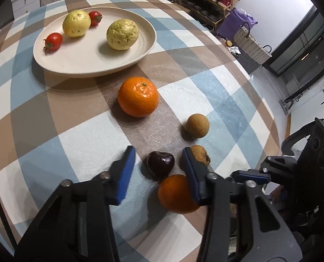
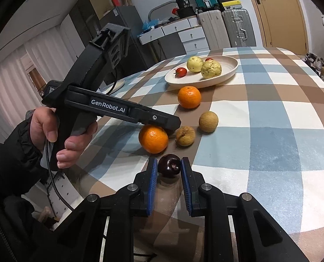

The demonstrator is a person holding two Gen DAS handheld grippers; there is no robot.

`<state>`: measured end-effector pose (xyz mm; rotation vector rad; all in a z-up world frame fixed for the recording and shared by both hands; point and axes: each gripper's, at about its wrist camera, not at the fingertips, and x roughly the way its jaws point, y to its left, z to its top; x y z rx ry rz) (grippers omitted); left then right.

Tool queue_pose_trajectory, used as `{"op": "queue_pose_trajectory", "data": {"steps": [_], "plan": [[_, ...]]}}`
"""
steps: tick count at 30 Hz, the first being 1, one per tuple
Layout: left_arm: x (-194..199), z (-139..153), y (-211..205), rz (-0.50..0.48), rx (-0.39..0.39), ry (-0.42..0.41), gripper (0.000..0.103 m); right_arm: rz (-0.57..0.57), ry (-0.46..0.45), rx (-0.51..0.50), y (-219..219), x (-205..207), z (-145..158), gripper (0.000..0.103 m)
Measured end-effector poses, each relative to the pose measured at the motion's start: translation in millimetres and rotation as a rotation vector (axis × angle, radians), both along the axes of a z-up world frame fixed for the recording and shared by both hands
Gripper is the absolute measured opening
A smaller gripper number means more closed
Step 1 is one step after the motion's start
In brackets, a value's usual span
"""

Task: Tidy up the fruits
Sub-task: 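Close the left tool on another dark plum while the right tool holds its plum, then carry both dark plums onto the plate and open both tools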

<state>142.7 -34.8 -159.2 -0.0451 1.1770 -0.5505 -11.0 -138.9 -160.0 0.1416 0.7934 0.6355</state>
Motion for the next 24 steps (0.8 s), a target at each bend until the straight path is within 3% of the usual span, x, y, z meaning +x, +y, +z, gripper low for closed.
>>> {"op": "queue_pose_trajectory", "data": {"steps": [4,17,24], "plan": [[3.8,-1.2,1.1,-0.005,-0.037,0.027,0.023,-0.013,0.001,0.002,-2.1,0.0,-0.1,0.022],[0.3,0.5,1.9,0.008,-0.055,-0.006,0.022,-0.01,-0.013,0.026,-4.4,-2.1,4.8,0.022],[-2.5,17.4,10.7,0.022,-0.077,-0.044,0.022,-0.016,-0.01,0.033,-5.2,3.0,8.3,0.022]]}}
